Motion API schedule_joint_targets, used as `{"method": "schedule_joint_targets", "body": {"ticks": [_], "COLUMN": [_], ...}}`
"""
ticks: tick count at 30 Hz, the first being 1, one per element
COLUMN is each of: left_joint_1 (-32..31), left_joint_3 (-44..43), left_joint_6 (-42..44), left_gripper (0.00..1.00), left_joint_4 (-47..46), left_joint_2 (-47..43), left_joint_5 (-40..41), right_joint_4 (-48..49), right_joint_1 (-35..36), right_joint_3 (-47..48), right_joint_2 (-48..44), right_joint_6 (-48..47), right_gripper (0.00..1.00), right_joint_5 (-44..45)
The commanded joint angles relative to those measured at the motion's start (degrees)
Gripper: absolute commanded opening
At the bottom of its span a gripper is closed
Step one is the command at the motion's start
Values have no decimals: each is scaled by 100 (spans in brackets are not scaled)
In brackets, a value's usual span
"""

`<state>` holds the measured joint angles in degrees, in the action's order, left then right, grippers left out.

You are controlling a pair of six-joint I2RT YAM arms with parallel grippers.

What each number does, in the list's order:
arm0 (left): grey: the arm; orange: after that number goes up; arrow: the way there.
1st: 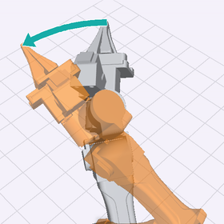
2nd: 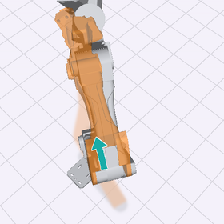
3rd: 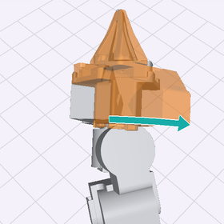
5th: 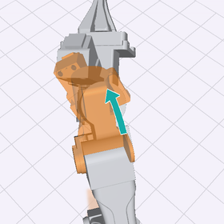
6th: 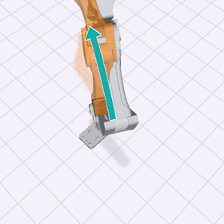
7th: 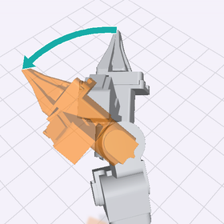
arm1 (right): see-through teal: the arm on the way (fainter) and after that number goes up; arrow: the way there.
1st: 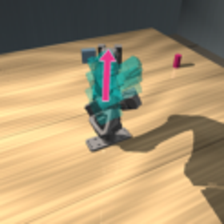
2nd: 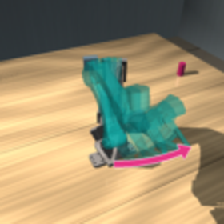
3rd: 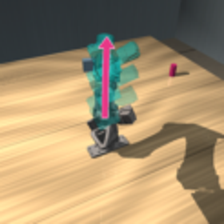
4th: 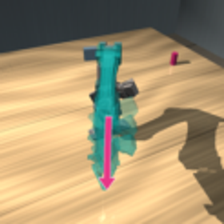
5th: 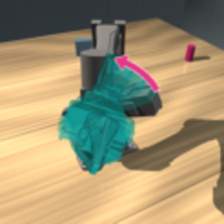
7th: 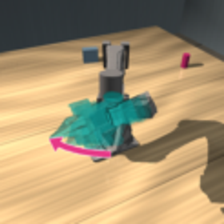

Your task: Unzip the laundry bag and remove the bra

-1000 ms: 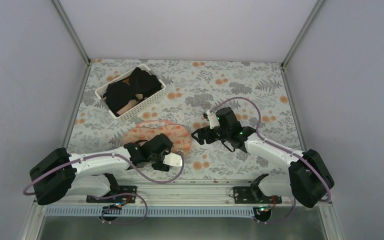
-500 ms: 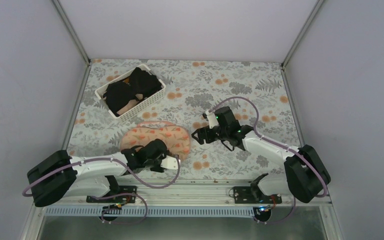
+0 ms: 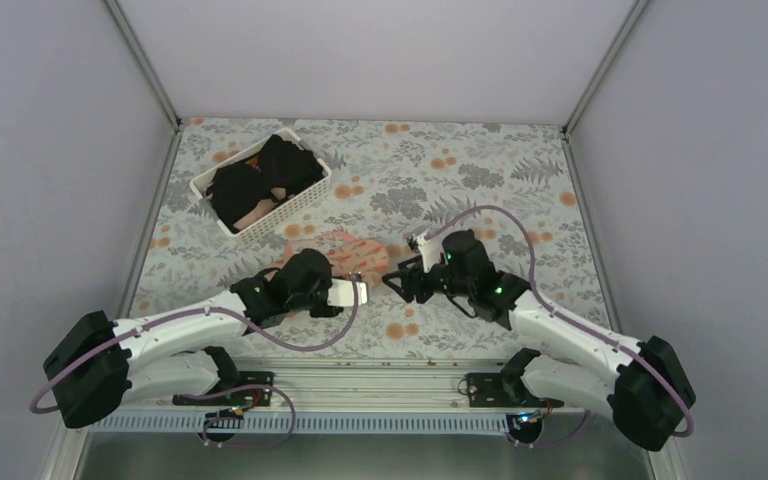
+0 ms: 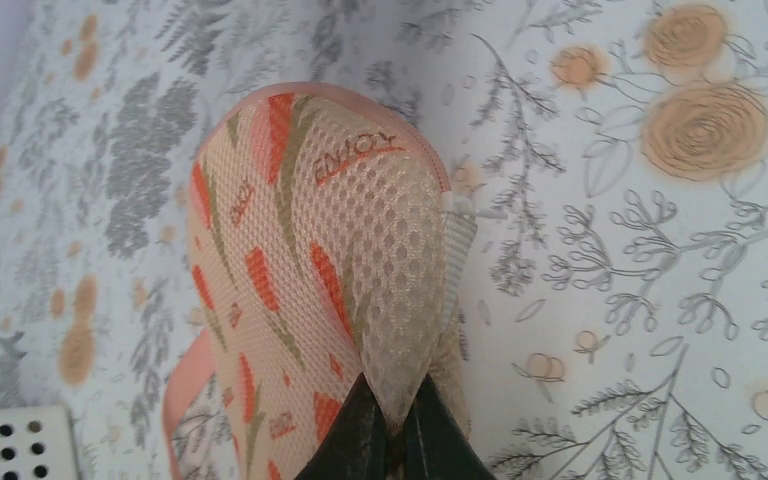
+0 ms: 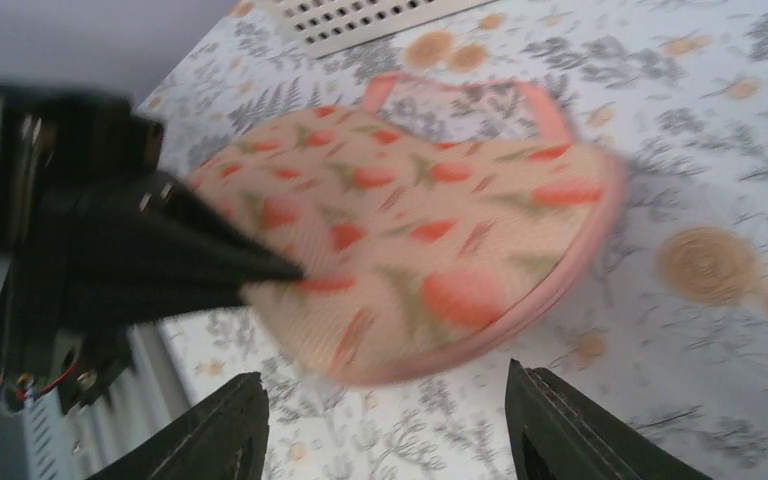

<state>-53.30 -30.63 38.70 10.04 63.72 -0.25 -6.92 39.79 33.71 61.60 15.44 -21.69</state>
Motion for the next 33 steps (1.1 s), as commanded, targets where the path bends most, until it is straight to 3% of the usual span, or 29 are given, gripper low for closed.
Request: {"method": "schedule_joint_targets", "body": {"ticks": [1,5,10,18,29,33], "left_joint_1": [172,219,234,274,285,284], "left_joint_3": [-152,-144,-147,-114,-79,-66], "left_joint_6": [-278,-346,-361,-416,-425,-426], "left_gripper": [2,2,2,2,2,2], "left_joint_4": [121,85,46,60,2,-3], "left_joint_2": [-161,-213,-227,-272,-269,-269], "left_joint_5": [-109,-137,-162,-218,-228,-236], "right_joint_4": [578,1212,1502,2316,2379,2235], "right_joint_1": [717,1521,2040,2090,2113,2112], "right_joint_3": [-596,-973,-670,-650,-425,-313], "right_joint_2": [-432,-352,488,992,1398,1456], "right_joint_6": [474,999,923,1166,1255,1391], "right_gripper": [60,57,60,47,46,31], "right_joint_5": [758,1677,2323,2613,2526,2681]}}
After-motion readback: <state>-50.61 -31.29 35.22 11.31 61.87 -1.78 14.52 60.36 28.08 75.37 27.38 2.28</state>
